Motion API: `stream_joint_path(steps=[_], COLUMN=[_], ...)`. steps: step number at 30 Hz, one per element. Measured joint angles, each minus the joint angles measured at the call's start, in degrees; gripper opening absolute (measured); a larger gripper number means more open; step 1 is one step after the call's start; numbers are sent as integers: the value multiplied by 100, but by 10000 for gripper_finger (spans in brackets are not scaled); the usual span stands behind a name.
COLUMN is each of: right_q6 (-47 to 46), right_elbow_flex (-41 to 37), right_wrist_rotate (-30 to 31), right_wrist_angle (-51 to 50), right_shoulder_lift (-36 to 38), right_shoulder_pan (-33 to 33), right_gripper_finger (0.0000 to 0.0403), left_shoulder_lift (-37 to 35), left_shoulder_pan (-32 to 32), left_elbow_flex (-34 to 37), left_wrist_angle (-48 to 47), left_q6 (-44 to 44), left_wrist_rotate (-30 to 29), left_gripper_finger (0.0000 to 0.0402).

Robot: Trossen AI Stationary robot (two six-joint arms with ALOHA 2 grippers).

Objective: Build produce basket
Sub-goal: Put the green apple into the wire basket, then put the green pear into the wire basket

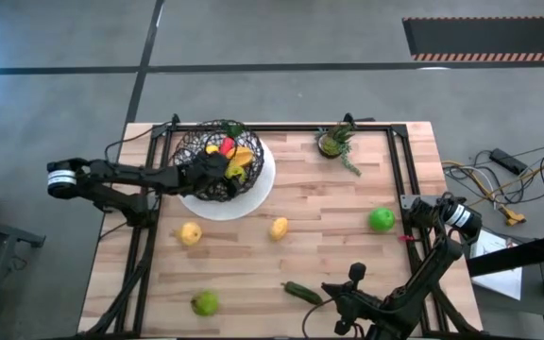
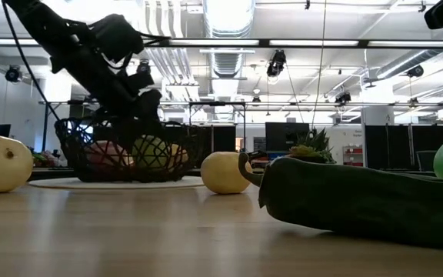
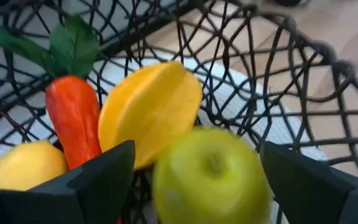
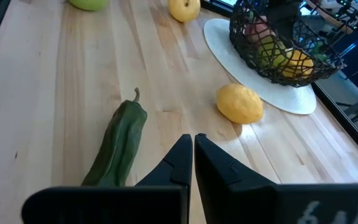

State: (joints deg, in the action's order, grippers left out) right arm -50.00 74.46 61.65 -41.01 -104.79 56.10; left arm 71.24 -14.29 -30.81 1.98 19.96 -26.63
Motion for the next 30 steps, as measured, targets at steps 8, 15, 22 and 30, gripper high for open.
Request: stream_joint_path(steps=[8, 15, 22, 30], right_q6=[0, -11, -4, 4], right_elbow_flex=[0, 0, 0, 0], right_wrist_rotate=[-2, -5, -5, -4], right_wrist_angle=[0, 0, 2, 0], right_shoulder_lift=[0, 0, 0, 0], right_shoulder_pan=[0, 0, 0, 0], right_gripper_finger=[9, 9, 9, 9], left_shoulder_lift=[-622, -1463, -1475, -318], left_shoulder_pan=[36, 1225, 3833, 5861], left_elbow_flex=[-236, -581, -1094, -1880], left_wrist_angle=[3, -150, -1233, -2598], left_q6=[-399, -1092, -956, 476], left_wrist_rotate=[80, -138, -2214, -2881], left_gripper_finger=[343, 343, 343, 343])
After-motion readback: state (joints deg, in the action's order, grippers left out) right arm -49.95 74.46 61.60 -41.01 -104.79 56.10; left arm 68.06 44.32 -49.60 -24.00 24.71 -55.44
